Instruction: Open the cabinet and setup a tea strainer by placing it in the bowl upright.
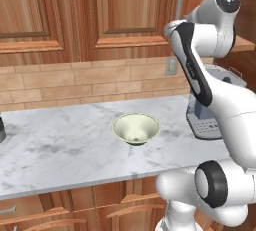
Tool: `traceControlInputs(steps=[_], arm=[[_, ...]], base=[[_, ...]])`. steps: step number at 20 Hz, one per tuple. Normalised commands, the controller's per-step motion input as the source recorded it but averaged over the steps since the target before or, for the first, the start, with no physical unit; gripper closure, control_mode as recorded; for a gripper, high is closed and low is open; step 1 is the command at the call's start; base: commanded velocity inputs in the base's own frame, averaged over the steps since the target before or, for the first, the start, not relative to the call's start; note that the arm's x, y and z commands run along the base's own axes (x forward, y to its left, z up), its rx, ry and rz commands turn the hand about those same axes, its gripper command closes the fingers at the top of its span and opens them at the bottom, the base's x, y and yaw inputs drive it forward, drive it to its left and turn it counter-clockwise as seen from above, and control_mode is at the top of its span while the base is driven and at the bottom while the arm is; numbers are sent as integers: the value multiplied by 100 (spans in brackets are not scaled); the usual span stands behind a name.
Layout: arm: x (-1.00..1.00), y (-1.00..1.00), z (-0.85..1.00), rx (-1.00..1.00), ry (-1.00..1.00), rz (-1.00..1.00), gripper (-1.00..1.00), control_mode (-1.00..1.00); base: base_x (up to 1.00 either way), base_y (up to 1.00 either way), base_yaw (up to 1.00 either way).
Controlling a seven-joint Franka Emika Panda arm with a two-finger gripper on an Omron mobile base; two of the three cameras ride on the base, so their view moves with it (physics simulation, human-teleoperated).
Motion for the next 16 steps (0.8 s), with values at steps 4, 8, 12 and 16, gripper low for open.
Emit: traceControlInputs(steps=[4,8,12,16], arm=[[33,1,0,0,0,0,-100,-100],[27,0,0,0,0,0,-100,-100],[34,1,0,0,-1,0,-100,-100],[34,0,0,0,-2,0,-100,-100]], base=[[0,0,0],[0,0,0],[0,0,0],[0,0,0]])
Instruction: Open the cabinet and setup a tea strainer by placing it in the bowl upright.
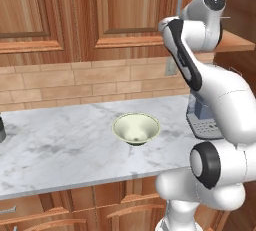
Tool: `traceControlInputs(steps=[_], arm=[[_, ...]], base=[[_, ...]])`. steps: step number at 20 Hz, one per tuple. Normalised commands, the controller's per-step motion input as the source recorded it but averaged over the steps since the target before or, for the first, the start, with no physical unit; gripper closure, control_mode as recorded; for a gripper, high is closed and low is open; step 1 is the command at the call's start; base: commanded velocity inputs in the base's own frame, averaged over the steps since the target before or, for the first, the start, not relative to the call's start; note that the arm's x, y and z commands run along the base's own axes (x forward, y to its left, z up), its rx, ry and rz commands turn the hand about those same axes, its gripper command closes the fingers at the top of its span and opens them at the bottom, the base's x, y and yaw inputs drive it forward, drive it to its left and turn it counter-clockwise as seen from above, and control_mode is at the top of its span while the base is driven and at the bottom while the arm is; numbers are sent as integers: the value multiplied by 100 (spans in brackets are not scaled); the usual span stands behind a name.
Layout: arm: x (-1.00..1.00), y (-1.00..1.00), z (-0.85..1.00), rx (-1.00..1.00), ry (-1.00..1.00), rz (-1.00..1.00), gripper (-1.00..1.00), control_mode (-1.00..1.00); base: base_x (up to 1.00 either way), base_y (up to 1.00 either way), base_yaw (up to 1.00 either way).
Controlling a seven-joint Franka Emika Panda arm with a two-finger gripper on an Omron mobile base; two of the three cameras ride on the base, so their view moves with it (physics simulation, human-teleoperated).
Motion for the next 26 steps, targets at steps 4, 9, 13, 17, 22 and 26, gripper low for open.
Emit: traceControlInputs(steps=[4,9,13,17,22,26], arm=[[39,0,0,0,-1,0,-100,-100],[30,0,0,0,-3,0,-100,-100],[25,0,0,0,-5,0,100,-100],[25,0,-1,0,-8,0,100,-100],[20,0,-4,0,-11,0,100,-100],[22,0,-5,0,-9,0,100,-100]], base=[[0,0,0],[0,0,0],[0,0,0],[0,0,0],[0,0,0],[0,0,0]])
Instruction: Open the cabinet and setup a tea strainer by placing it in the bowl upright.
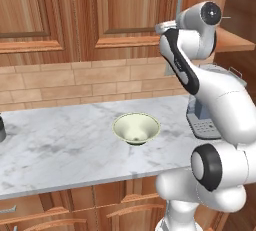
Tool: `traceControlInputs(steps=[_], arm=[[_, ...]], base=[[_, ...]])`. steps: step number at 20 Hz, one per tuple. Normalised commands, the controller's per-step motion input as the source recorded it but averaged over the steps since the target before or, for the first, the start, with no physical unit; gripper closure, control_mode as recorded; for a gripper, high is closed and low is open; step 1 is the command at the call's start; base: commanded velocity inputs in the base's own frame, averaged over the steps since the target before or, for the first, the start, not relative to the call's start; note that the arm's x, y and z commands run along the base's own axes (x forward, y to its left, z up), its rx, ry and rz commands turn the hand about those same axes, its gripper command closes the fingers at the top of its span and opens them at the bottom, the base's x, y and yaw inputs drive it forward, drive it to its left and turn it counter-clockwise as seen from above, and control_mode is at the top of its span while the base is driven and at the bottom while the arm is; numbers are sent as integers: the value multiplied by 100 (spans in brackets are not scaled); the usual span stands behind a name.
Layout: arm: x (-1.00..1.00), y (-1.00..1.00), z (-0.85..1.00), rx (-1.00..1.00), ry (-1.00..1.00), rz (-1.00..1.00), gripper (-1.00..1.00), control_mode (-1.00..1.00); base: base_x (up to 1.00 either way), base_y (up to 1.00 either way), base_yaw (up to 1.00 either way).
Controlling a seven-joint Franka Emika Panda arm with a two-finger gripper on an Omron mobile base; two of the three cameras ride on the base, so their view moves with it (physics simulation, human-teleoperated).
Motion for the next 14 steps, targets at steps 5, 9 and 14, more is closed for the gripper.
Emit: traceControlInputs(steps=[5,9,14], arm=[[21,0,-5,0,-3,0,100,-100],[-6,1,2,0,0,0,100,-100],[-80,37,12,0,-2,-17,100,-100]], base=[[0,0,0],[0,0,0],[0,0,0]])
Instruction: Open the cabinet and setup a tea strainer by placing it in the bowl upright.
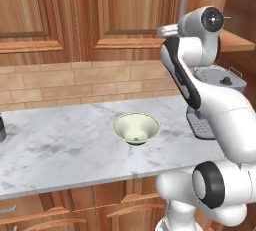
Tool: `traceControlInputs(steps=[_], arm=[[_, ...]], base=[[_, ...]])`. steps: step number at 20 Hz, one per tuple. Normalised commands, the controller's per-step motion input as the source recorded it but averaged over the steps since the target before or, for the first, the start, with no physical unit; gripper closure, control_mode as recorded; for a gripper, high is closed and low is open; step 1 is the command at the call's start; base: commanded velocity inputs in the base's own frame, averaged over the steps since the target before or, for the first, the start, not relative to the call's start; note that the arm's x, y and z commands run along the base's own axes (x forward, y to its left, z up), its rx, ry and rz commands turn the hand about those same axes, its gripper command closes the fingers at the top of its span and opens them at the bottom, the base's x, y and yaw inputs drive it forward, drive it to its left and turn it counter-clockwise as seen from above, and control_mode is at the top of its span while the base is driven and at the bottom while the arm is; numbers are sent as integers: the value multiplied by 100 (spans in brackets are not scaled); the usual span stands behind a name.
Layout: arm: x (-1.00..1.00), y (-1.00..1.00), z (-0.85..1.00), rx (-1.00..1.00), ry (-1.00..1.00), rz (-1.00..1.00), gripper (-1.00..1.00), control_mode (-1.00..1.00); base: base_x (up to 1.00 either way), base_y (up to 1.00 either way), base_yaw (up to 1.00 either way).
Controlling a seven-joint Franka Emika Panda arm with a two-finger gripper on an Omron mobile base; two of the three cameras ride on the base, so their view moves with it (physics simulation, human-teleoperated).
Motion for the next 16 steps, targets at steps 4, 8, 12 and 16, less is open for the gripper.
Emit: traceControlInputs(steps=[4,8,12,16], arm=[[-100,12,0,0,0,-28,100,-100],[-100,27,1,0,1,-31,100,-100],[-100,38,0,0,6,-34,100,-100],[-100,1,19,1,6,-25,100,-100]], base=[[0,0,0],[0,0,0],[0,0,0],[0,0,0]])
